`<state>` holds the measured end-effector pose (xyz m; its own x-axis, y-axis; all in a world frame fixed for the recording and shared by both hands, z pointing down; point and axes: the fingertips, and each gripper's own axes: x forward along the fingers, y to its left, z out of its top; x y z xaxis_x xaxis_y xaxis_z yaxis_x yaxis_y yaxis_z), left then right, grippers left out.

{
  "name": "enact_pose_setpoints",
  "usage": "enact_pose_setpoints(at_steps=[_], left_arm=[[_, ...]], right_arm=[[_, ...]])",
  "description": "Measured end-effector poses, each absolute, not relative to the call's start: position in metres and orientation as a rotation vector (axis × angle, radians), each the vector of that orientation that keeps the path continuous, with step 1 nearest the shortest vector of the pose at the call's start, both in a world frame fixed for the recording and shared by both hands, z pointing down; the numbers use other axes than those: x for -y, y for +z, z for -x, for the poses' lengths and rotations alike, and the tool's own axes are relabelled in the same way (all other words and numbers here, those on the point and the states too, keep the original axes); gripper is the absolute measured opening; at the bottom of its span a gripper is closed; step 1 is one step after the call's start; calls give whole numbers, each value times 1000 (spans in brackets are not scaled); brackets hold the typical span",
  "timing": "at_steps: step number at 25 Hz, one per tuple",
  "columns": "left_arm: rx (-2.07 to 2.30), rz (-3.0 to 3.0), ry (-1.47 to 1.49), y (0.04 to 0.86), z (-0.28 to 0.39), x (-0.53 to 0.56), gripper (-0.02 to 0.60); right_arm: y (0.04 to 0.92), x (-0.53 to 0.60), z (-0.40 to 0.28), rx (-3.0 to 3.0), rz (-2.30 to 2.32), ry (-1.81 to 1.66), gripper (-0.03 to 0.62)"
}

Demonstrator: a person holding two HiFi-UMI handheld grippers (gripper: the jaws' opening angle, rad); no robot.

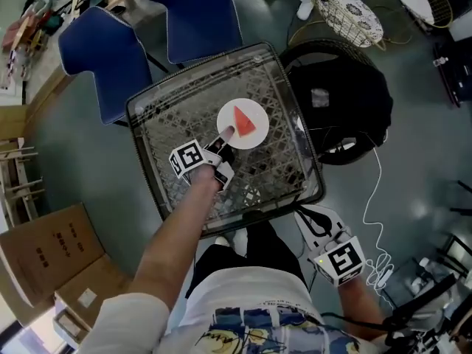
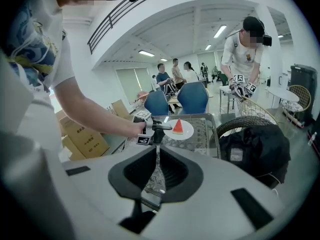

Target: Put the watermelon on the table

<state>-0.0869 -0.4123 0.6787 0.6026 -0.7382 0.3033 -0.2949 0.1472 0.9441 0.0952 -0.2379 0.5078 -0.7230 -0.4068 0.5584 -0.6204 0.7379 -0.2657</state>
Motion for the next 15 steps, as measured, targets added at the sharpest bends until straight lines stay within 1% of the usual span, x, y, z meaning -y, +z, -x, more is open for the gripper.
enact_pose_setpoints(at_steps=[5,15], left_arm=[[927,-1431,-356,686,80,423,26],[941,-1420,-304,711,68,450,26]], right_arm=[[501,230,-96,2431,-807,666,25],[520,233,-106,2407,-845,743,25]])
